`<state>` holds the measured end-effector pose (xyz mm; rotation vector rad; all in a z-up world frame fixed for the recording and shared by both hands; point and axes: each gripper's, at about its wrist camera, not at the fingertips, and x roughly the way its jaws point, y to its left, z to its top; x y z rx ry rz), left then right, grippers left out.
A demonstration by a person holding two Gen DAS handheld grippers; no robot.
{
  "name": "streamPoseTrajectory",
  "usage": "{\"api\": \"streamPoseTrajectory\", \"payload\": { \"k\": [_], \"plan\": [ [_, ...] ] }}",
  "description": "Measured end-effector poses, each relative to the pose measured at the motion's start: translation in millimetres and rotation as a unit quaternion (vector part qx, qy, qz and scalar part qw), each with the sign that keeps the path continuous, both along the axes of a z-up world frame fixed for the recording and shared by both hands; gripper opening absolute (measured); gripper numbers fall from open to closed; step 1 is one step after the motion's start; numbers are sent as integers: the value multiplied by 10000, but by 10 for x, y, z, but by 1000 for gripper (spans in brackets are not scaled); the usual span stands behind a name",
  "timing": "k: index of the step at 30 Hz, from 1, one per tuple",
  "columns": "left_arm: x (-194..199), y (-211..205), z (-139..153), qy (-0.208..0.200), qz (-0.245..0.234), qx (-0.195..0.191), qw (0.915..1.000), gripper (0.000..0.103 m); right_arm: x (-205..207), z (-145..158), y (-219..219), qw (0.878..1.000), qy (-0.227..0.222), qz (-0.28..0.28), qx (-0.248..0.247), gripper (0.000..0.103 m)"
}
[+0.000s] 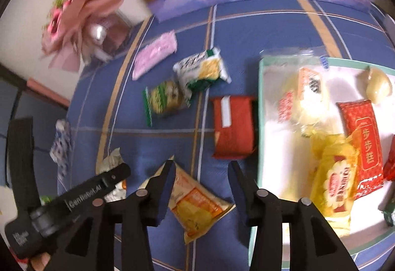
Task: Organize snacks
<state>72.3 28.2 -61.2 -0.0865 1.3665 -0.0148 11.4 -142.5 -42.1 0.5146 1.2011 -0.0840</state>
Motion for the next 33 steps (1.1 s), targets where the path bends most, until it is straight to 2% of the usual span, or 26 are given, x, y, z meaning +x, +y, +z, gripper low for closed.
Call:
{"api": "streamPoseTrajectory", "payload": {
  "k": [2, 4, 8, 16, 24, 33],
  "plan": [
    [-26, 80, 14, -31, 61, 5, 10000, 53, -6, -12, 95, 9998, 30, 154, -88, 54],
    [-54, 141, 15, -19, 90, -43, 9999, 53, -8, -20, 169, 9995, 58, 248, -199, 66],
    [-93, 232, -21, 113, 100, -245, 9996, 53, -40, -78, 303, 9977, 201, 496, -420, 66],
    [-80, 336, -132, 343, 184, -399, 9984, 54, -36, -276, 448, 9927, 574, 802, -699, 67],
    [64, 408, -221, 437, 203, -503, 9976, 54, 37, -426, 568, 9890, 645, 977, -902, 71],
    [42, 461, -258, 438, 303, -593, 9968, 53, 90, -569, 837, 9789, 726, 1238, -1456, 74]
  ]
}}
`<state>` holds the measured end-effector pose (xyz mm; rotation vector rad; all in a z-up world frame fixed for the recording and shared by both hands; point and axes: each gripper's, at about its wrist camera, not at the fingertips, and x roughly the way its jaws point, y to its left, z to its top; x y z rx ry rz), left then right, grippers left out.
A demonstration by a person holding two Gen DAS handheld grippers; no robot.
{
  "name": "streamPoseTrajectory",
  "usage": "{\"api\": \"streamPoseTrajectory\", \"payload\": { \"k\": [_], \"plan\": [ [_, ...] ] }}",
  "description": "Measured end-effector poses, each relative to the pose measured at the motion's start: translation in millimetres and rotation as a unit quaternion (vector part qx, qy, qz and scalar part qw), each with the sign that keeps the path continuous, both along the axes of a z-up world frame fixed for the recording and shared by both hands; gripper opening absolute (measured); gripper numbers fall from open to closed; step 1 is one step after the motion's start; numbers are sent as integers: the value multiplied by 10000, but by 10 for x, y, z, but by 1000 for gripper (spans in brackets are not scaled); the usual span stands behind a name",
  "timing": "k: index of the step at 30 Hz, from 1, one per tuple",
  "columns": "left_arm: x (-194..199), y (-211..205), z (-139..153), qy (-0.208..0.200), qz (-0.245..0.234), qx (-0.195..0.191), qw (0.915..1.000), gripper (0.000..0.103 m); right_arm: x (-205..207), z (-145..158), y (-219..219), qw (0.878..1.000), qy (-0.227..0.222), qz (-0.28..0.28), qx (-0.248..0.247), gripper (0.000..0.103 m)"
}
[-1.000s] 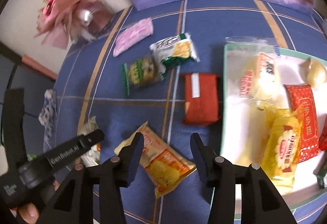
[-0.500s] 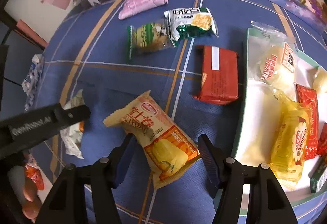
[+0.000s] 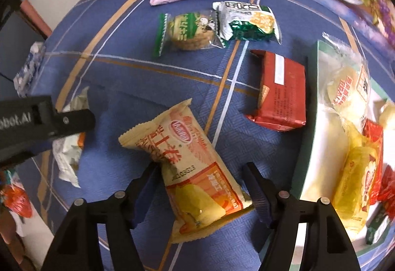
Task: Organize snacks
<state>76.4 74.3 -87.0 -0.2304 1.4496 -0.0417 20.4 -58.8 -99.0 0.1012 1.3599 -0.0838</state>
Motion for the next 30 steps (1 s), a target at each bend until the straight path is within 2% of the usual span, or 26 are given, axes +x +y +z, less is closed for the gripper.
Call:
{"api": "streamPoseTrajectory", "payload": {
  "k": [3, 7, 10, 14, 21, 23, 26, 28, 30],
  "plan": [
    [-2, 9, 20, -5, 16, -56, 10000, 53, 9, -28, 61, 9999, 17, 17, -120, 78],
    [7, 51, 47, -8, 53, -111, 9999, 53, 19, -123, 138, 9999, 110, 28, 15, 102],
    [14, 87, 49, 0, 78, -159, 9998, 53, -21, -199, 271, 9996, 109, 166, -194, 103],
    [19, 141, 61, -7, 128, -223, 9997, 53, -57, -193, 230, 9999, -87, -135, -5, 103],
    [22, 183, 96, 42, 172, -268, 9995, 53, -106, -195, 273, 9993, -281, -154, -179, 102],
    [16, 187, 100, 43, 179, -270, 9995, 53, -115, -172, 241, 9992, -275, -218, -172, 99],
    [15, 196, 108, 45, 177, -279, 9994, 53, -106, -72, 89, 9983, -376, -384, -210, 83],
    [15, 195, 110, 50, 181, -281, 9994, 53, -105, -29, 21, 9977, -434, -491, -149, 66],
    [13, 192, 110, 48, 173, -284, 9994, 53, -97, 4, -43, 9974, -441, -553, -150, 57]
  ]
}}
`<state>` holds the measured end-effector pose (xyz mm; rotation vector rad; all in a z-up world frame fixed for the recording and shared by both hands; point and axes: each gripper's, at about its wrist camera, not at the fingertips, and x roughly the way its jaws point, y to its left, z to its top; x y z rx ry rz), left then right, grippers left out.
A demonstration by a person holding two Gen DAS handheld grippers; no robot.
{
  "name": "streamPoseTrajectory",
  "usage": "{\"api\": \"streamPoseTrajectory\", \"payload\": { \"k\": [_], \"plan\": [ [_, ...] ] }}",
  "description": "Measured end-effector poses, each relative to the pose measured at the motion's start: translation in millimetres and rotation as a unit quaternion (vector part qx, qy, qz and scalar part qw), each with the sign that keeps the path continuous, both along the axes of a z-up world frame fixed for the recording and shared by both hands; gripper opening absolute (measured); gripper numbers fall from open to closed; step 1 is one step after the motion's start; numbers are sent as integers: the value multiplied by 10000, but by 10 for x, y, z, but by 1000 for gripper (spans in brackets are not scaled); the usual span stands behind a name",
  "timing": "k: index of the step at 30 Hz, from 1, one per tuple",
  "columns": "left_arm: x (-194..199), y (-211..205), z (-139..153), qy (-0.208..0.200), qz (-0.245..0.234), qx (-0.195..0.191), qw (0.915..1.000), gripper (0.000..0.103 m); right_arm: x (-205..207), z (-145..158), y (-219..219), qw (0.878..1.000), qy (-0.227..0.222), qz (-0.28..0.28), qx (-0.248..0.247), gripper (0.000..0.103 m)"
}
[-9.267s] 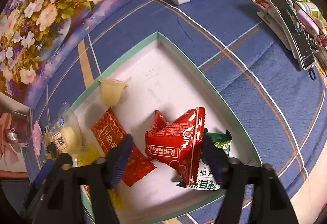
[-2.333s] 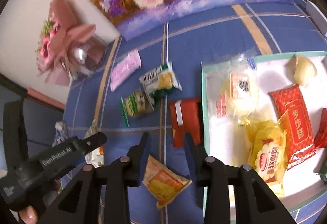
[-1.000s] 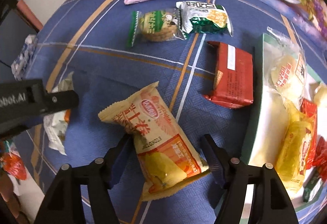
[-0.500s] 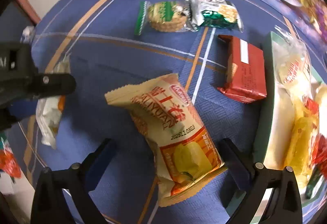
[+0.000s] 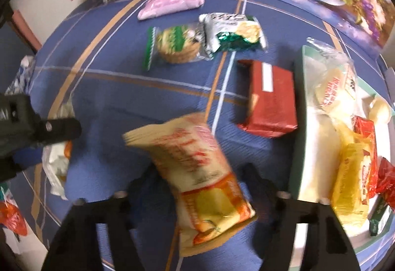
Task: Organize snacks
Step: 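Carry both held snacks over the white tray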
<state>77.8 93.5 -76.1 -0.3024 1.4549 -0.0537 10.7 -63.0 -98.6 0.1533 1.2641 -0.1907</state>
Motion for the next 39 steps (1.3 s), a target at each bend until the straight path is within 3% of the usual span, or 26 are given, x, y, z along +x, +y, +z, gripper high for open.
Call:
{"api": "streamPoseTrajectory", "payload": {
  "k": [4, 9, 16, 24, 31, 35, 39],
  "plan": [
    [-9, -18, 0, -4, 13, 2, 10000, 53, 47, 66, -136, 9995, -58, -110, 288, 42],
    [-19, -62, 37, -51, -20, 4, 10000, 53, 124, 343, -387, 9980, -324, -296, 464, 41],
    [-17, -205, 184, -246, -172, 6, 9995, 53, -179, 923, -493, 9929, -877, -729, 350, 41],
    [-111, -693, 387, -605, -839, -85, 9946, 53, -276, 978, -874, 9848, -988, -1403, 279, 41],
    [-318, -1417, 511, -953, -1862, -196, 9777, 53, -685, 1085, -1602, 9595, -1125, -2583, -11, 41],
    [-464, -1857, 522, -1092, -2455, -197, 9630, 53, -856, 1098, -1886, 9469, -1181, -2991, -71, 41],
    [-566, -2148, 499, -1288, -2825, -98, 9505, 54, -990, 1089, -2040, 9419, -1158, -3147, -205, 41]
  ]
}}
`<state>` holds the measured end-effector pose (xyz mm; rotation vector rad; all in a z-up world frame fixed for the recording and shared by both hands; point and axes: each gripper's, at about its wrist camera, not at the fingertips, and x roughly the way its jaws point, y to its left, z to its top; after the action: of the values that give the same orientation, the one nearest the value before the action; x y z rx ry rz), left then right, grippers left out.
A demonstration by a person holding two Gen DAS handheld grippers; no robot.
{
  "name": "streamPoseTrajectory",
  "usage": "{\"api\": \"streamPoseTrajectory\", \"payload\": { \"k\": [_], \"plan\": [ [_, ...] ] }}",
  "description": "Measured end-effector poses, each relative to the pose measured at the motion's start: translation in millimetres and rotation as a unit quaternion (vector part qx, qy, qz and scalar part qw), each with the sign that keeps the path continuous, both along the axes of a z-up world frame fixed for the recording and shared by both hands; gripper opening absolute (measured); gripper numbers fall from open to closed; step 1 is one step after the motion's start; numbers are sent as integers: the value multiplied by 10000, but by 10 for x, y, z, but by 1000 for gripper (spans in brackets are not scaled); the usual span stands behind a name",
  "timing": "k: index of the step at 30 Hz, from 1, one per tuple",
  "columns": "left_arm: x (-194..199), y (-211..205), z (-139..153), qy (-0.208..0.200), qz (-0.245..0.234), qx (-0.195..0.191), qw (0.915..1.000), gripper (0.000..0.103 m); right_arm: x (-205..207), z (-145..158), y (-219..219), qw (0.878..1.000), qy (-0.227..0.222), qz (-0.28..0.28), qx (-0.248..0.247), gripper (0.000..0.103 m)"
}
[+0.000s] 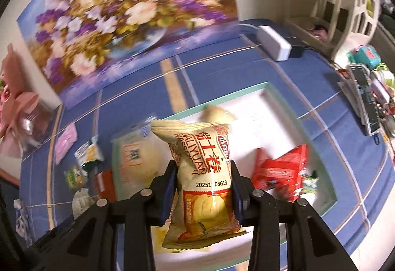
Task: Organize snacks
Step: 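Carry both held snacks over the white tray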
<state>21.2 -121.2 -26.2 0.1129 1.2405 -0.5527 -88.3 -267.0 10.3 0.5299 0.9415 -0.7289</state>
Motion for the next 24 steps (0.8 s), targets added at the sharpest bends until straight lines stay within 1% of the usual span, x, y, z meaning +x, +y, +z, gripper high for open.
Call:
{"api": "streamPoseTrajectory", "payload": {
  "k": [3, 6, 8, 11, 15, 20, 24],
  "plan": [
    [-52, -183, -54, -58, -198, 40, 9998, 54, -42, -96, -100, 9999, 45, -61, 151, 41],
    [-87, -351, -132, -79, -385, 128, 9991, 54, -53, -252, -193, 9993, 191, -100, 320, 41],
    [-125, -420, -183, -56, -470, 169, 9987, 54, -62, -353, -239, 9985, 326, -152, 410, 41],
    [-157, -528, -275, 15, -586, 231, 9980, 54, -89, -468, -305, 9974, 408, -195, 569, 41],
    [-199, -595, -298, -15, -657, 200, 9976, 54, -116, -557, -358, 9963, 440, -256, 699, 42],
    [-212, -635, -346, 114, -683, 132, 9975, 54, -152, -675, -428, 9943, 490, -335, 884, 41],
    [-176, -616, -405, 251, -598, 95, 9979, 54, -166, -716, -455, 9934, 535, -363, 943, 42]
  ]
}}
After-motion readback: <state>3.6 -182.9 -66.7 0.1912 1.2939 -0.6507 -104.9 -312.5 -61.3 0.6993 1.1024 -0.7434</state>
